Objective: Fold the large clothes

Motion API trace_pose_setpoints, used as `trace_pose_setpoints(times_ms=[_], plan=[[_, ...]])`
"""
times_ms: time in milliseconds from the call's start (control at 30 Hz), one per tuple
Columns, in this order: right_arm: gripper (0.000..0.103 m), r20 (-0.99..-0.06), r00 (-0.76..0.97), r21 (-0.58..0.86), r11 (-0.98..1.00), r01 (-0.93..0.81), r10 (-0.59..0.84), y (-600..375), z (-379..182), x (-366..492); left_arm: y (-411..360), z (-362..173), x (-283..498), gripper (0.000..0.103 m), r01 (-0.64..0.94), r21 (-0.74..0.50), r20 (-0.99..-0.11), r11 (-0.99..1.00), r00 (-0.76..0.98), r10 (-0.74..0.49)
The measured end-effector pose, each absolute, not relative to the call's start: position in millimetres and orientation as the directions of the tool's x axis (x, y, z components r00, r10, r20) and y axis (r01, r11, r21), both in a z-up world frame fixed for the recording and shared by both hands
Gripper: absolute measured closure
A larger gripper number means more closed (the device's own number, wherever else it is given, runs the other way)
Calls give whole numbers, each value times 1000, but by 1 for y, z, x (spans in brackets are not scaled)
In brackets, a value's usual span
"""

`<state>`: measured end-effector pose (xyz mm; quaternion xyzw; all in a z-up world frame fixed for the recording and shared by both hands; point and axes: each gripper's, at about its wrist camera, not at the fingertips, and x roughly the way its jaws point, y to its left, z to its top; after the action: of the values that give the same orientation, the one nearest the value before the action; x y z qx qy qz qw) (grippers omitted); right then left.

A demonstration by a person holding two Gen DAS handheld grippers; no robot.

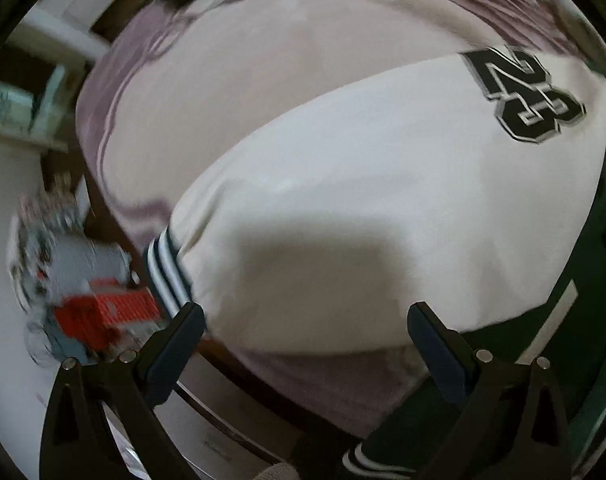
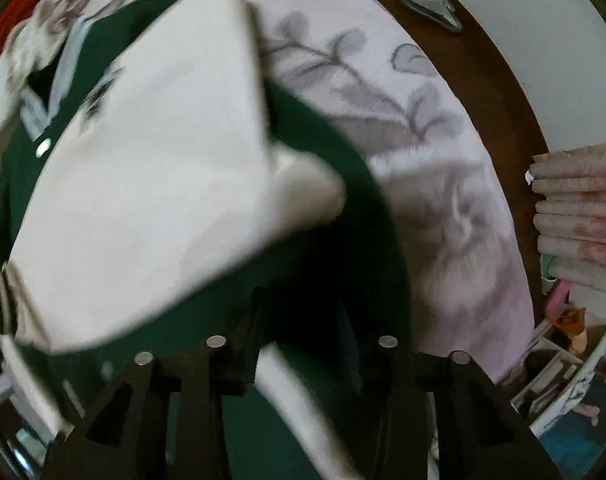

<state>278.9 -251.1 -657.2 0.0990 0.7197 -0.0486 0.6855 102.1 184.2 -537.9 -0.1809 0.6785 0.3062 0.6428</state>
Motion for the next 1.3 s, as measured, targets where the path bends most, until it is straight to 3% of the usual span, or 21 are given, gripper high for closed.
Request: trace_pose_setpoints(times_ms=[133, 300, 367, 400, 467, 500, 533, 633, 900, 1000, 1100, 1200, 1300], plan=[[64, -943, -24, 324, 930, 172, 333, -194, -639, 240, 206, -539, 62, 0, -778, 69, -997, 625, -66, 28], [64, -882, -102, 461, 887, 14, 460, -78, -648, 233, 242, -585, 18, 1, -923, -297, -936, 246, 231, -266], [64, -869, -109, 488, 873, -19, 483, -49, -650, 238, 255, -602, 10, 15, -918, -381, -905, 112, 345, -250], [64, -865, -109, 495, 868, -38, 489, -32, -652, 238, 263, -608, 7, 35, -920, -387, -905, 64, 365, -217], [62, -866, -111, 495, 867, -56, 487, -15, -646, 246, 278, -608, 5, 39, -924, -381, -915, -21, 380, -134], [59, -865, -112, 497, 865, -67, 489, -7, -647, 240, 282, -602, 4, 55, -923, -383, -918, -33, 385, -94], [54, -864, -111, 500, 863, -74, 491, -1, -643, 257, 290, -592, 5, 77, -927, -374, -927, -37, 375, -25], [53, -866, -123, 497, 859, -120, 484, -12, -624, 274, 321, -568, 16, 88, -911, -413, -909, -9, 411, 71], [53, -864, -146, 502, 844, -186, 482, 131, -658, 307, 445, -561, 99, 90, -858, -471, -850, 205, 504, 155], [52, -885, -190, 460, 859, -224, 425, 162, -677, 306, 478, -577, 145, 89, -842, -459, -860, 284, 501, 94], [52, -869, -185, 491, 848, -200, 459, 148, -662, 304, 490, -596, 161, 87, -828, -467, -869, 310, 495, 12], [41, -881, -145, 470, 865, -175, 450, 121, -644, 299, 493, -602, 146, 75, -804, -530, -841, 270, 538, -49], [22, -943, -87, 334, 921, -200, 323, 95, -627, 294, 481, -612, 130, 43, -728, -668, -744, 150, 653, -142]])
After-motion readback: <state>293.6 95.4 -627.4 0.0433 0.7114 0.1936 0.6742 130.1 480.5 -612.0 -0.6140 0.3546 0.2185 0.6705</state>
